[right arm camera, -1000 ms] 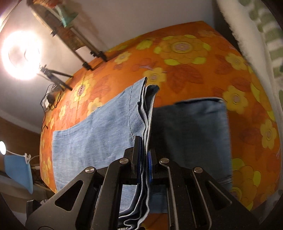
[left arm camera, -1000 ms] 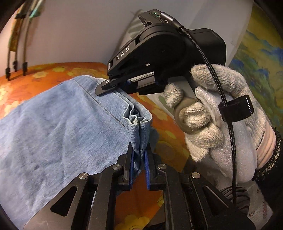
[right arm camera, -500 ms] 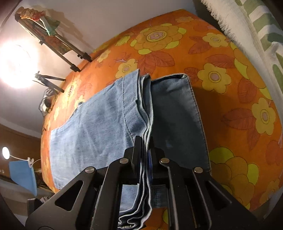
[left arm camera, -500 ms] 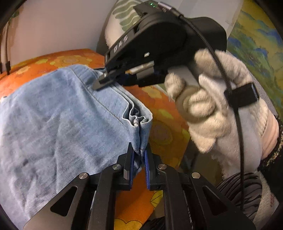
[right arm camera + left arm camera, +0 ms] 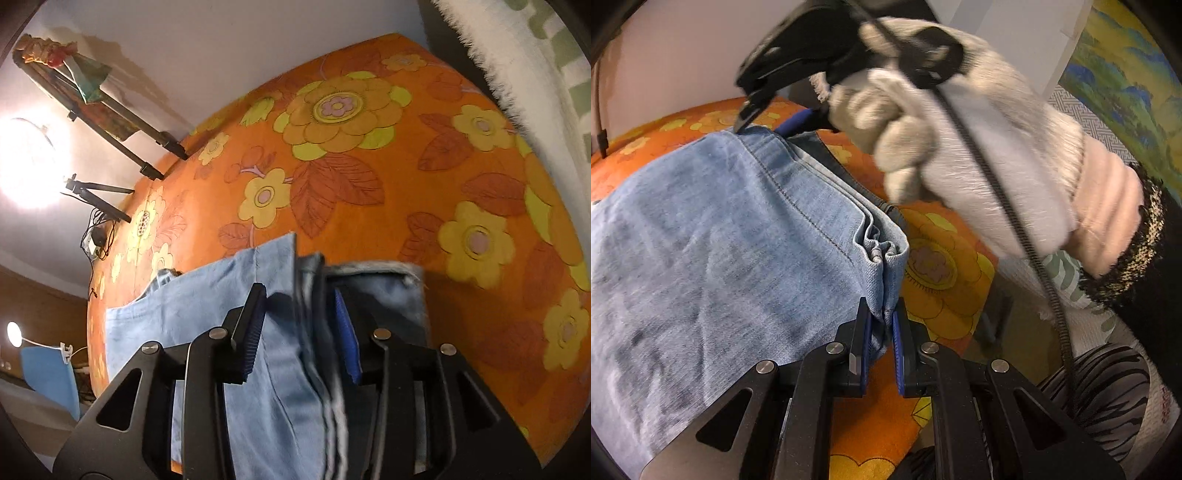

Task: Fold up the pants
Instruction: 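Lower the fold flat and open both tools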

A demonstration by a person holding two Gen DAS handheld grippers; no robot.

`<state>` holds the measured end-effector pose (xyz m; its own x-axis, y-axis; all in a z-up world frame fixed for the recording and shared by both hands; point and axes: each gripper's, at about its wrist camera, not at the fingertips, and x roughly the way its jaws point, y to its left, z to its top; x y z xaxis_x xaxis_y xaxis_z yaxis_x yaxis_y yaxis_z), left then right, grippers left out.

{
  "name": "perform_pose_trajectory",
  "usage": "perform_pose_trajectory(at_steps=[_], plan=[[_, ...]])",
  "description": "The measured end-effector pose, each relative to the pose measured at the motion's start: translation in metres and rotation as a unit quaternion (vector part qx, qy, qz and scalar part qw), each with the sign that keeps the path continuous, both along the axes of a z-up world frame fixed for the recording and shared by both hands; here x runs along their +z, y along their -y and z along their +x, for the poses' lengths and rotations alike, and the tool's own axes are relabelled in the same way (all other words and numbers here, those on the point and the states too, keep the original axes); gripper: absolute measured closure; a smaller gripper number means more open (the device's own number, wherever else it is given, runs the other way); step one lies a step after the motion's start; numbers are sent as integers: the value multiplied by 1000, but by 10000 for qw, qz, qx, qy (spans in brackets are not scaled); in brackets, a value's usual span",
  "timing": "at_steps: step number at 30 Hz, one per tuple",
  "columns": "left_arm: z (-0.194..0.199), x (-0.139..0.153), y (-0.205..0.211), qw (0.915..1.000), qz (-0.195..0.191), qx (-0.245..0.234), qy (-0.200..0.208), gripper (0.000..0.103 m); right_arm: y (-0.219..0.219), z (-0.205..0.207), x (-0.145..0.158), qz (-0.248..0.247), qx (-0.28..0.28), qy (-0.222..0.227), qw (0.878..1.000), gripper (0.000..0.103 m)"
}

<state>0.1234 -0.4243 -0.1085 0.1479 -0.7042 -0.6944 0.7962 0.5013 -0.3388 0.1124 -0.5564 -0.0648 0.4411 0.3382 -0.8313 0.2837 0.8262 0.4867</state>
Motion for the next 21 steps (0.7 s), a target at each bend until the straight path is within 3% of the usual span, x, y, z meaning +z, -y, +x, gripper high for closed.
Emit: perform_pose_trajectory(at_steps=[1, 2, 4, 8, 10, 13, 18, 21], plan=[[2, 0, 1, 10000, 2, -6, -4, 94, -6, 3, 1, -72, 32, 14, 10000, 74], [-7, 4, -3, 10000, 1, -15, 4, 94, -10, 4, 2, -140, 53, 42, 9999, 91], [-16, 12, -5, 10000, 6, -31, 34, 94, -26, 3, 13, -489, 187, 173, 9985, 94], [-22, 16, -6, 10000, -21, -28, 61, 94, -45, -9, 47, -1137, 534, 723, 9894, 96], [-20, 16, -5, 10000, -43, -32, -13, 94, -45, -13, 52, -1422, 557, 781, 9852, 96], [-23, 15, -2, 9999, 1, -109, -58, 94, -37, -12, 38, -1769, 423, 475, 9822, 97], [-42, 20, -2, 9992, 181, -327, 166, 89, -31, -7, 18, -1823, 320, 304, 9823, 96], [-45, 24, -14, 9993, 225, -271, 118, 86, -32, -2, 17, -2017, 338, 188, 9787, 90]])
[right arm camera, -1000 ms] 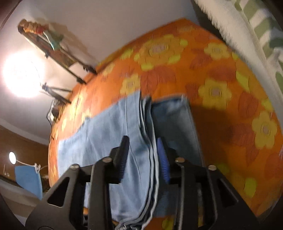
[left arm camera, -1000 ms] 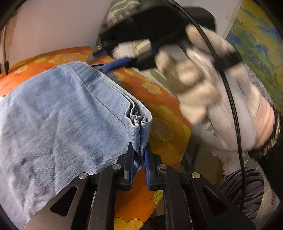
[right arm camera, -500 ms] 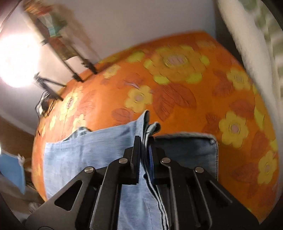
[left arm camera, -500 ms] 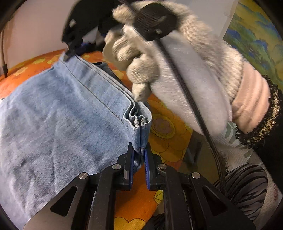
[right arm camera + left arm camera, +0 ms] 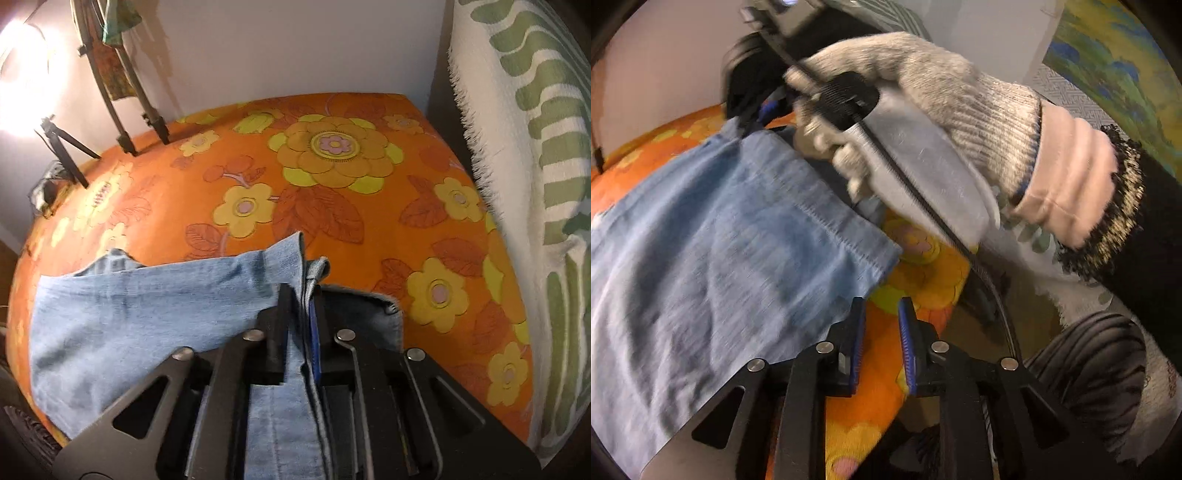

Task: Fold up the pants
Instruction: 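Lower the fold flat and open both tools, then press the folded jeans flat with both tools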

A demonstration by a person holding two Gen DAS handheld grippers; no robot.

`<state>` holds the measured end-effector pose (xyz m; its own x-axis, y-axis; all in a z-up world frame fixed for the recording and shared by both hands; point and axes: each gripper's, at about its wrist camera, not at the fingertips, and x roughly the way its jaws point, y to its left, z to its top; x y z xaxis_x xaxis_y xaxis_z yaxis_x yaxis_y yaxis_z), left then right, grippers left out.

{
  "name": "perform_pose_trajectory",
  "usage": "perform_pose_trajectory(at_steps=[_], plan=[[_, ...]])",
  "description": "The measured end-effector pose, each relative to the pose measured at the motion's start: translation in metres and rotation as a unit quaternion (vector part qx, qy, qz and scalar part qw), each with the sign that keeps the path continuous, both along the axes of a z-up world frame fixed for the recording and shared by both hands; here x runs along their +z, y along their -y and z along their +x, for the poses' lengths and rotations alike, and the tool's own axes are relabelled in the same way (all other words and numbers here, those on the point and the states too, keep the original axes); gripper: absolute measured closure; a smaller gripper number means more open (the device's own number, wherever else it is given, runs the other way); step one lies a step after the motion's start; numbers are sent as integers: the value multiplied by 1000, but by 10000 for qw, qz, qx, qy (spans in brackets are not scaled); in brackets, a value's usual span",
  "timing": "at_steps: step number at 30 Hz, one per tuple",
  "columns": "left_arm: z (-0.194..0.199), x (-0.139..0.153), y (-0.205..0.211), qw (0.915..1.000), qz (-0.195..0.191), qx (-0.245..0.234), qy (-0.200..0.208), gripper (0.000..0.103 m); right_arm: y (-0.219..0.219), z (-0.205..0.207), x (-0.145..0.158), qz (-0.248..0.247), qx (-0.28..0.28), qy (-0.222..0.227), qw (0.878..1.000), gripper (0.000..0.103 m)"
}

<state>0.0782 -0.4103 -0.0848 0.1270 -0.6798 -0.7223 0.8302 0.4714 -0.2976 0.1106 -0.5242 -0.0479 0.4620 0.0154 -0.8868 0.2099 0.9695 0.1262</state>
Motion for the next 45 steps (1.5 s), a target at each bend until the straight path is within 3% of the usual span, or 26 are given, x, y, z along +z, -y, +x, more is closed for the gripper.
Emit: perform_pose_trajectory(at_steps=[6, 9, 12, 16, 17, 20, 23, 26, 30, 32, 35, 40, 41, 42, 44, 45], plan=[[1, 21, -63, 9992, -101, 384, -9, 78, 5, -18, 38, -85, -277, 307, 9991, 83], [10, 33, -105, 9972, -112, 738, 43, 78, -8, -38, 58, 172, -53, 544, 9984, 83], [24, 43, -150, 9922, 97, 1194, 356, 78, -37, -58, 62, 339, 363, 596, 9970, 83], [56, 37, -207, 9793, 336, 1963, 359, 77, -83, -77, 50, 298, 917, 461, 9943, 83], [67, 32, -225, 9729, 444, 2240, 365, 77, -96, -80, 42, 202, 1045, 373, 9936, 83], [87, 17, -253, 9632, 602, 2602, 298, 77, -116, -84, 28, -46, 1235, 245, 9920, 83], [99, -4, -269, 9542, 835, 2852, 351, 77, -128, -84, 15, 39, 1249, 130, 9921, 83], [105, -19, -278, 9469, 1023, 3034, 305, 77, -135, -84, 0, -243, 1355, -121, 9904, 83], [110, -23, -287, 9447, 1195, 3031, 371, 77, -117, -96, -17, -587, 1247, -515, 9891, 83], [110, -24, -291, 9441, 1149, 3071, 336, 77, -107, -101, -17, -525, 1155, -549, 9904, 89], [110, -20, -296, 9416, 1125, 3154, 344, 77, -105, -105, -10, -687, 1047, -596, 9903, 89], [103, -1, -323, 9332, 762, 3502, 266, 77, -128, -110, 23, -433, 1227, -138, 9914, 85], [100, 3, -333, 9313, 598, 3589, 152, 73, -137, -107, 31, -358, 1291, -7, 9910, 80], [93, 6, -346, 9287, 362, 3691, -20, 63, -147, -105, 40, -239, 1361, 138, 9903, 76], [82, 6, -363, 9237, 59, 3821, -261, 57, -165, -99, 52, 6, 1491, 334, 9883, 60], [79, 5, -368, 9233, -23, 3822, -372, 57, -176, -95, 58, 177, 1581, 429, 9863, 58]])
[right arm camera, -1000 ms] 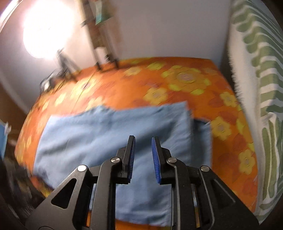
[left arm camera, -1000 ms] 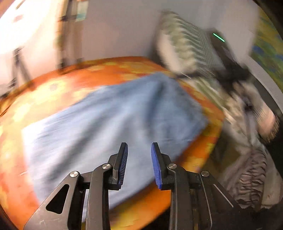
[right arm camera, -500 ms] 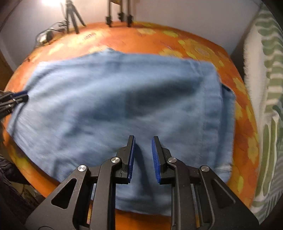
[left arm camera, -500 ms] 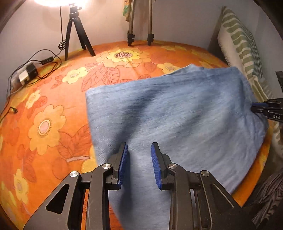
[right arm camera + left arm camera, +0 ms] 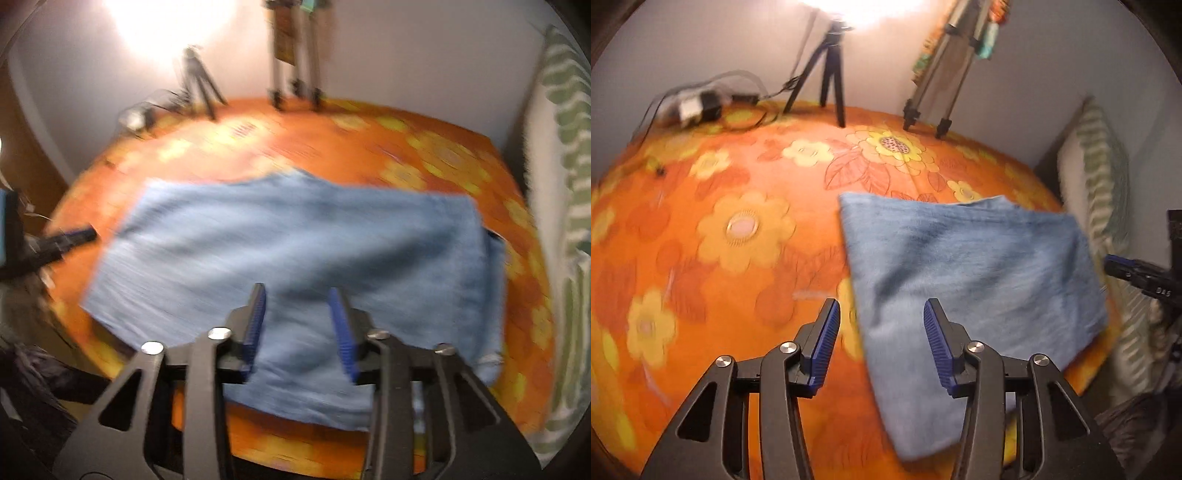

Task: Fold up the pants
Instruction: 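Press the folded jeans flat with both tools, then grasp the edge of the folded jeans with the right tool and lift it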

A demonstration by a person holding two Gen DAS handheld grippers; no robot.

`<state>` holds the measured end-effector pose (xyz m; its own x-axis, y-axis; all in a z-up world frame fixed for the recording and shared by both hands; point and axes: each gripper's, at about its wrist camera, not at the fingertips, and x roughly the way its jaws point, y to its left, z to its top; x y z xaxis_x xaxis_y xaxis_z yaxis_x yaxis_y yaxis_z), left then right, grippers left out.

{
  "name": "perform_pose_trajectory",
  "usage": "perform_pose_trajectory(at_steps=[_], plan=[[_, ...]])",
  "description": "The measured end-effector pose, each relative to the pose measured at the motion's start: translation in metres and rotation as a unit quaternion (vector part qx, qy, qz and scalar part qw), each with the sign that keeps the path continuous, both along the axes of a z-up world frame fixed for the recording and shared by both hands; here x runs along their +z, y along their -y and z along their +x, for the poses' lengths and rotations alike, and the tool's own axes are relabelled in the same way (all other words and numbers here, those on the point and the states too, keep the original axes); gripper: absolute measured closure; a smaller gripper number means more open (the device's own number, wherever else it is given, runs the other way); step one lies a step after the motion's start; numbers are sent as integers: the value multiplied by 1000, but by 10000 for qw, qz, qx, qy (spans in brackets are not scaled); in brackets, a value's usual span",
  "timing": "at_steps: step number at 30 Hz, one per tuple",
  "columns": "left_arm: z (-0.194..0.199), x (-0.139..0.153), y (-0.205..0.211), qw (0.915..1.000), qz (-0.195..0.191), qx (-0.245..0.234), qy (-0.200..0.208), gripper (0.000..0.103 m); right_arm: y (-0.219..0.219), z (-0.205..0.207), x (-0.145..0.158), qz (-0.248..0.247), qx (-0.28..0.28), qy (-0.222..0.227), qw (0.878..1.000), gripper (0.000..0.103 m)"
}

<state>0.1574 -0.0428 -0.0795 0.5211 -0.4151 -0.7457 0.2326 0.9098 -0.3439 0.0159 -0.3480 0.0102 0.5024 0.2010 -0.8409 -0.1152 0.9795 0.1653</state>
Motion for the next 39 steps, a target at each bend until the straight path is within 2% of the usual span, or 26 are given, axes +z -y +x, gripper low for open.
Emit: perform_pose_trajectory(at_steps=[2, 4, 7, 12, 17, 25, 29, 34, 36, 37, 38, 39], plan=[[-8, -5, -5, 9998, -177, 8, -123, 57, -26, 11, 7, 317, 202, 15, 9993, 51], [-13, -9, -5, 9995, -244, -8, -177, 57, -51, 23, 12, 498, 332, -15, 9982, 49], [-18, -21, -4, 9986, -376, -41, -367, 57, -96, 43, 13, 636, 563, -107, 9963, 49], [-24, -33, 4, 9975, -443, -133, -536, 57, -168, 86, -4, 715, 873, -577, 9919, 49], [-27, -36, 8, 9972, -448, -167, -573, 57, -220, 129, -31, 485, 871, -1020, 9898, 49], [-28, -38, -5, 9963, -629, -46, -583, 59, -261, 164, -65, 7, 766, -1494, 9858, 49], [-28, -38, -10, 9960, -671, -20, -595, 60, -282, 174, -72, -480, 816, -1583, 9828, 49], [-28, -36, -11, 9961, -681, -21, -568, 60, -303, 178, -85, -1156, 943, -1797, 9723, 50], [-28, -35, -9, 9964, -656, -45, -544, 60, -308, 177, -88, -1339, 992, -1777, 9699, 52], [-27, -35, -10, 9964, -648, -55, -541, 60, -310, 177, -88, -1367, 1014, -1784, 9691, 59], [-26, -35, -9, 9965, -641, -63, -537, 60, -310, 177, -88, -1373, 1034, -1793, 9687, 72], [-26, -35, -8, 9965, -641, -68, -540, 60, -310, 177, -88, -1417, 1020, -1779, 9684, 77]])
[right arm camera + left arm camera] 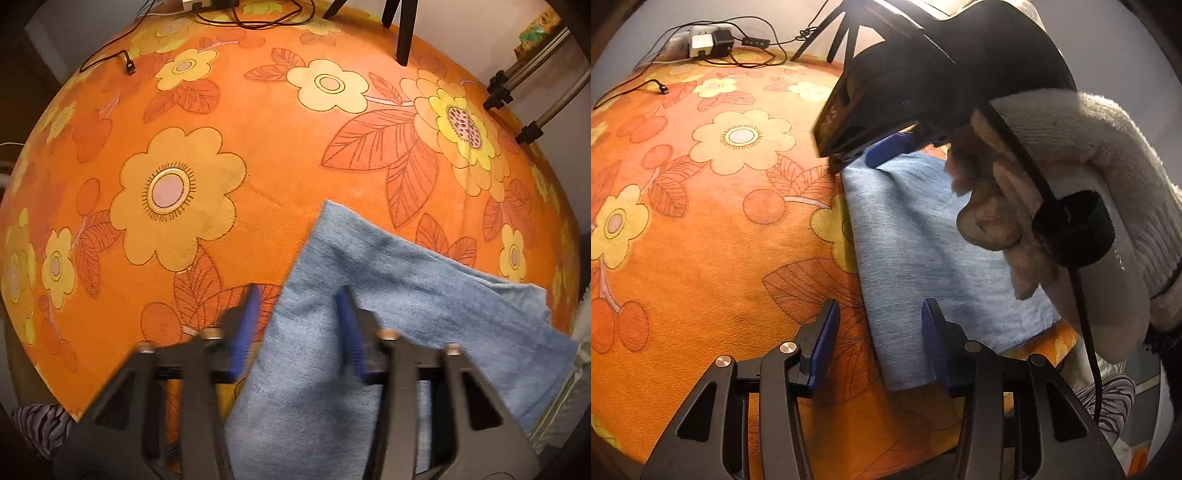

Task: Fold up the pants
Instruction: 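Grasp the edge of the folded jeans with the right tool and lift it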

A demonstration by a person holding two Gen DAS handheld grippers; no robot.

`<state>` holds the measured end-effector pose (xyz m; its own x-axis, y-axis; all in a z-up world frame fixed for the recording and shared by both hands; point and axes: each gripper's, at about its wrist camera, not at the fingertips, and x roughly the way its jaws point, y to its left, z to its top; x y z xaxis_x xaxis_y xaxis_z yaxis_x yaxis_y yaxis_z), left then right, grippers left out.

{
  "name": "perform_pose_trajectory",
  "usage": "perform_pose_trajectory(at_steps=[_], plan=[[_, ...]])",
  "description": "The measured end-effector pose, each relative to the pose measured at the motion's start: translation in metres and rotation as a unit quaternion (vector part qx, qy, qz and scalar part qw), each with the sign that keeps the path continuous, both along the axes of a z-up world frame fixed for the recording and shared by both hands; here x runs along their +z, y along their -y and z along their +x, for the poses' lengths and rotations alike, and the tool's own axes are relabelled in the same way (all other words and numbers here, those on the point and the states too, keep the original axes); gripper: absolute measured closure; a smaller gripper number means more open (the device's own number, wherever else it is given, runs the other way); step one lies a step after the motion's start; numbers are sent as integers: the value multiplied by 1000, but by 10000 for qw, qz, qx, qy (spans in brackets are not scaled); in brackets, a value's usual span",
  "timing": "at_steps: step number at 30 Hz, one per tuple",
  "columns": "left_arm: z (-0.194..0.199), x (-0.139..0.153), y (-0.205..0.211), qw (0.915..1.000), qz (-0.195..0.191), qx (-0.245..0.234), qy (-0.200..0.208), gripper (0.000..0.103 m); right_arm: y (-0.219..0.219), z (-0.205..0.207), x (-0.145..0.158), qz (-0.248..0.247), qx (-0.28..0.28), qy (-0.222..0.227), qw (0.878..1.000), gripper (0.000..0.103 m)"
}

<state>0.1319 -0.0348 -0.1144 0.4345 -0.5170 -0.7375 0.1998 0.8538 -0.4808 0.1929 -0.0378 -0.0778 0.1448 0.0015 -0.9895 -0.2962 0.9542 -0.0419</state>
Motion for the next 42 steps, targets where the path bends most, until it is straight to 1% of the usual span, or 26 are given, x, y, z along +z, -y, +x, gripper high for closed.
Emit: perform_pose_trajectory(at_steps=[1, 2, 5, 6, 10, 13, 15, 16, 17, 18, 21, 23, 25, 27, 32, 37, 42], plan=[[1, 0, 1, 10000, 2, -8, -3, 60, 1, 0, 0, -18, -8, -15, 10000, 81], [1, 0, 2, 10000, 7, -19, -4, 60, 3, 1, 0, 64, -11, -43, 10000, 88], [4, 1, 8, 9999, 100, -57, 32, 59, 9, -1, 7, 298, -79, -24, 9995, 95], [5, 1, 9, 9999, 152, -48, 40, 57, 12, -1, 12, 411, -117, 22, 9991, 96], [6, -2, 10, 9998, 184, 6, -6, 57, 28, -6, 28, 763, -190, 154, 9968, 98], [9, -3, 9, 9999, 162, 41, 20, 57, 47, -7, 46, 1087, -341, 253, 9932, 98], [9, -2, 10, 9999, 82, -1, 68, 57, 51, -7, 53, 1211, -416, 310, 9913, 98], [7, -2, 11, 10000, 49, -29, 79, 59, 56, -7, 56, 1278, -452, 331, 9902, 98], [6, -2, 12, 9999, -4, -92, 95, 75, 62, -8, 59, 1348, -490, 356, 9890, 98], [6, 0, 16, 9997, -39, -199, 109, 87, 64, -6, 63, 1401, -520, 374, 9881, 98], [1, 13, 21, 9992, -64, -259, 306, 93, 73, -8, 69, 1534, -634, 443, 9851, 98], [-2, 24, 21, 9986, -209, -235, 420, 95, 79, -8, 74, 1608, -683, 492, 9834, 98], [-2, 35, 25, 9977, -240, -250, 584, 96, 86, -9, 78, 1711, -721, 538, 9811, 98], [-7, 50, 31, 9955, -257, -328, 847, 97, 94, -9, 82, 1835, -780, 574, 9782, 98], [-18, 82, 67, 9876, -341, -707, 1359, 97, 124, -14, 99, 2189, -958, 675, 9687, 98], [-16, 97, 96, 9830, -710, -909, 1429, 97, 163, -22, 122, 2397, -1094, 908, 9604, 99], [-14, 113, 145, 9758, -771, -1267, 1607, 97, 226, -33, 140, 2557, -1432, 1200, 9485, 99]])
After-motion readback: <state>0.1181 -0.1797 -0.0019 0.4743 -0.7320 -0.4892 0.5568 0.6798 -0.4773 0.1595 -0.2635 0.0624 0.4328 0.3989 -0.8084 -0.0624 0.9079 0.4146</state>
